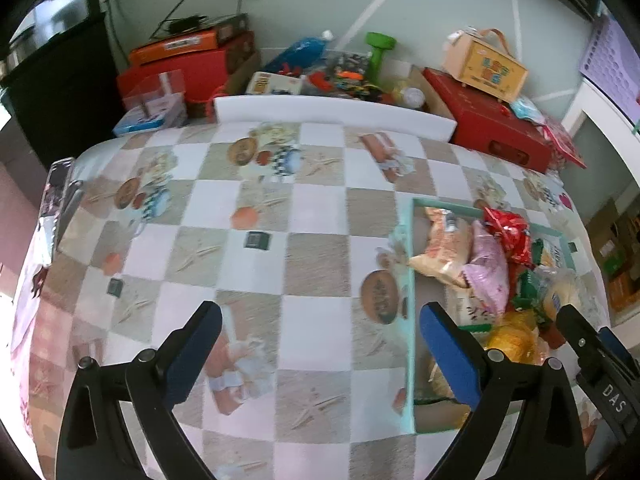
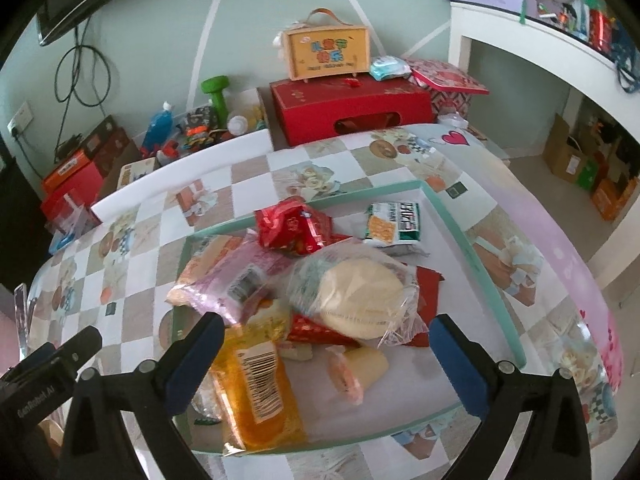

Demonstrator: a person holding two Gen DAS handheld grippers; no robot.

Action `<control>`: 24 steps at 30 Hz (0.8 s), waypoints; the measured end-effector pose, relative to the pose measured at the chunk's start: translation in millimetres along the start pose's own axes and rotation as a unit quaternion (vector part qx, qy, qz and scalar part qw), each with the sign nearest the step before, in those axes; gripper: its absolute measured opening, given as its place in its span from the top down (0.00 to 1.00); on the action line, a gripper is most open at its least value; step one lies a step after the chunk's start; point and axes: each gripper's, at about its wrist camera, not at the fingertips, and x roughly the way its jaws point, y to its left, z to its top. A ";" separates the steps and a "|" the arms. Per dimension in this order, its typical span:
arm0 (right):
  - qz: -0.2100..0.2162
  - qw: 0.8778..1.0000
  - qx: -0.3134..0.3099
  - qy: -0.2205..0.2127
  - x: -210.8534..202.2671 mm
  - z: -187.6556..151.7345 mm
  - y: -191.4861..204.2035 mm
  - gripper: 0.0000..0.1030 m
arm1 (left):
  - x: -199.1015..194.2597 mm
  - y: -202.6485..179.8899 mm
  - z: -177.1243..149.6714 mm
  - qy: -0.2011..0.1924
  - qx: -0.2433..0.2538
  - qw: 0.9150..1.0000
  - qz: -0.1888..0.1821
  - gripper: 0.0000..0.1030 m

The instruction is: Organize snacks

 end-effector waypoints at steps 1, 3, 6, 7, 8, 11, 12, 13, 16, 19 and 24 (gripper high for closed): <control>0.003 1.000 -0.004 -0.001 -1.6 -0.6 3.2 0.00 | -1.5 3.0 -1.3 -0.001 0.000 1.000 0.005 0.04; 0.007 1.000 -0.011 -0.004 -5.0 -2.6 9.5 0.00 | -2.4 5.9 -3.6 0.000 0.002 1.000 0.013 0.04; 0.010 1.000 -0.025 -0.007 -10.3 -8.2 20.3 0.00 | -4.1 8.6 -10.0 0.002 0.011 1.000 0.027 0.04; 0.012 0.999 -0.031 -0.007 -12.2 -11.6 24.5 0.00 | -5.7 10.2 -13.2 0.001 0.011 1.000 0.029 0.04; 0.013 0.999 -0.035 -0.006 -12.9 -13.6 26.6 0.00 | -7.4 11.8 -15.6 0.001 0.012 0.999 0.030 0.04; 0.016 0.999 -0.048 -0.007 -18.4 -23.7 34.6 0.00 | -11.0 17.3 -25.4 0.005 0.009 0.999 0.036 0.04; 0.017 0.999 -0.051 -0.007 -19.9 -27.1 36.3 0.00 | -11.2 18.7 -28.3 0.007 0.010 0.999 0.039 0.04; 0.018 0.998 -0.055 -0.006 -21.5 -31.1 38.3 0.00 | -11.6 20.7 -32.3 0.011 0.010 0.999 0.044 0.04; 0.020 0.998 -0.066 -0.002 -25.6 -43.8 42.5 0.00 | -12.7 26.6 -43.4 0.020 0.010 0.998 0.051 0.04; 0.018 0.997 -0.074 0.004 -27.6 -55.3 44.3 0.00 | -12.5 33.0 -54.0 0.030 0.009 0.998 0.058 0.04; 0.019 0.996 -0.081 0.015 -28.8 -71.8 45.5 0.00 | -12.8 44.9 -67.8 0.046 -0.003 0.997 0.062 0.04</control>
